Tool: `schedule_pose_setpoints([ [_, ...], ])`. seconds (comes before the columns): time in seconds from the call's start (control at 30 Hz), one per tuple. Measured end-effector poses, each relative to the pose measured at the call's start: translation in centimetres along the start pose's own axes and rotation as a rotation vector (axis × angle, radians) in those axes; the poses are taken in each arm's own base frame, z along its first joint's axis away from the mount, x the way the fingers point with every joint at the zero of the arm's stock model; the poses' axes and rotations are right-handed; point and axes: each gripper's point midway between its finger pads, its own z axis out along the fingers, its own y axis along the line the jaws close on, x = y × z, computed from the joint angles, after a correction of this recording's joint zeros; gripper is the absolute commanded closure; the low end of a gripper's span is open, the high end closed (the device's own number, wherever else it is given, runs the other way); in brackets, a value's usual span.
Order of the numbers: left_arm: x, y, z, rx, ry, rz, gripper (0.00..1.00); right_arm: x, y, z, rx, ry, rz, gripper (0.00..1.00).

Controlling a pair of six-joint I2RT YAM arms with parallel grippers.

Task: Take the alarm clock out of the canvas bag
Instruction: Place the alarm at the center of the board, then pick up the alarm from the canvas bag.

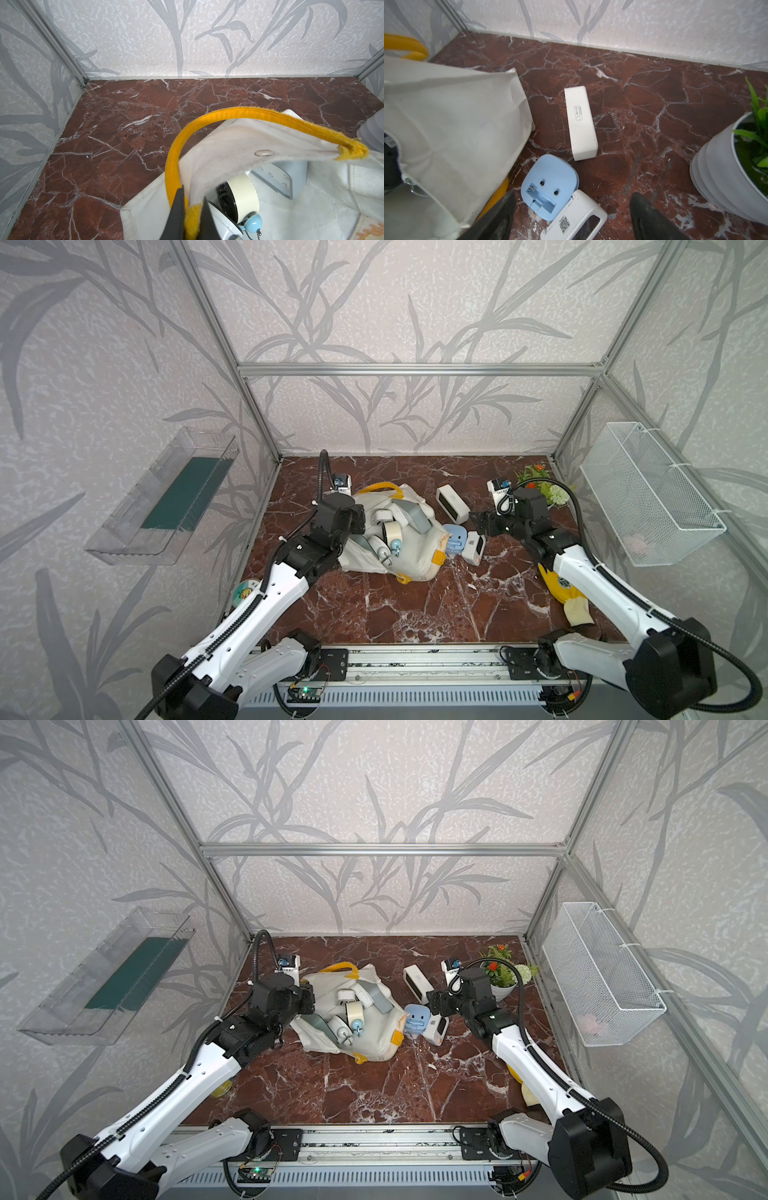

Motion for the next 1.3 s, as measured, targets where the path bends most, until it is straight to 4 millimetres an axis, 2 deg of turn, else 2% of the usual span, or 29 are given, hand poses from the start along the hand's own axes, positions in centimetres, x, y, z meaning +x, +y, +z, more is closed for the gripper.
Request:
schedule_pose_setpoints([
  [0.27,0.0,0.0,0.0,0.000,0.000,0.000,1.00,-1.4,2.4,-2.6,-0.067,-0.107,0.069,0.15],
  [0.43,0.0,0.0,0.0,-0.001,-0.001,0.000,1.00,-0.9,5.1,-3.7,-0.112,-0.127,0.055,0.15],
  [0.63,0.0,0.0,0.0,-0.001,-0.002,-0.001,1.00,0.1,7.5,-4.4,-0.138,-0.131,0.025,0.16],
  [1.0,-0.1,0.1,-0.2,-0.001,-0.004,-0.009,1.00,0.4,12.4,-5.4,-0.202,-0.169,-0.068,0.18],
  [1.3,-0.1,0.2,-0.4,-0.003,-0.006,-0.010,1.00,1.6,15.7,-5.3,-0.228,-0.174,-0.166,0.19],
])
